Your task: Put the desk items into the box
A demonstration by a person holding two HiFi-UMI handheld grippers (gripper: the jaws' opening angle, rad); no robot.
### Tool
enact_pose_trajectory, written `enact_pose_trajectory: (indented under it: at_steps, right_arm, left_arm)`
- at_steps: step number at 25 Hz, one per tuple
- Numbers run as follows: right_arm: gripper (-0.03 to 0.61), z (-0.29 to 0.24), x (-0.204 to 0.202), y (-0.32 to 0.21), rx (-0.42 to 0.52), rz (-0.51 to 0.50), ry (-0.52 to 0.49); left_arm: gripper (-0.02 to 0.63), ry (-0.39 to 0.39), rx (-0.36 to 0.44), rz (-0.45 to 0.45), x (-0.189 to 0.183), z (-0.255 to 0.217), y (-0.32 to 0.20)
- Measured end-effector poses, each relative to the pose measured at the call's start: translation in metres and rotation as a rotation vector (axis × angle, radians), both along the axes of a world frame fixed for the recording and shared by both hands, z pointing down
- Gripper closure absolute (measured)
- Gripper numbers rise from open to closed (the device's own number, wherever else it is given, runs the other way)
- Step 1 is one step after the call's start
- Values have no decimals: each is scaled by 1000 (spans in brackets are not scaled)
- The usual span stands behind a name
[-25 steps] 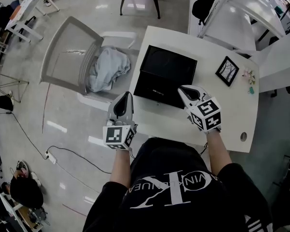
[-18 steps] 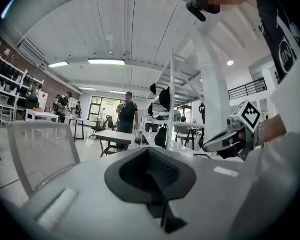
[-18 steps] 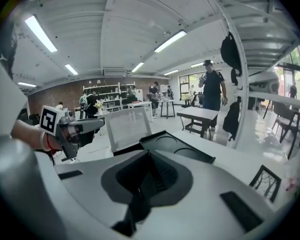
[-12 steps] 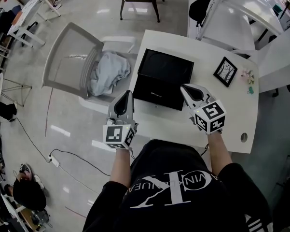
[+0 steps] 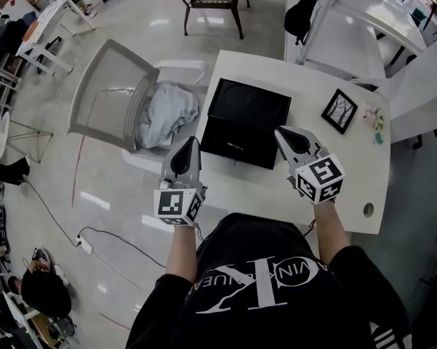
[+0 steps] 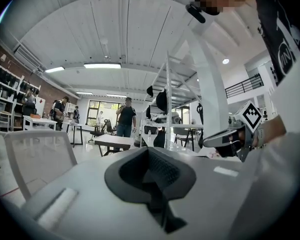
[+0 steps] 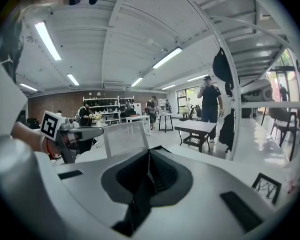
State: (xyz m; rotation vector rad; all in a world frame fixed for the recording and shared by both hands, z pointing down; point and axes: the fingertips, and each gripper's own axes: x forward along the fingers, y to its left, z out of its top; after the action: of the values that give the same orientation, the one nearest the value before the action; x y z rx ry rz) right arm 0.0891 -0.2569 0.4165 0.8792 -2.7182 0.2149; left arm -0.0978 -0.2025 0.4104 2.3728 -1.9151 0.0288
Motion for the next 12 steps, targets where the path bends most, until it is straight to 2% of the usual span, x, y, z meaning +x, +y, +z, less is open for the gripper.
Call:
enact_pose_trajectory:
  at_steps: [12]
  right_arm:
    - [561,-23,-7,3,78,-2,-49]
  left_arm:
    - [604,-7,44,-15,-10,-15,2]
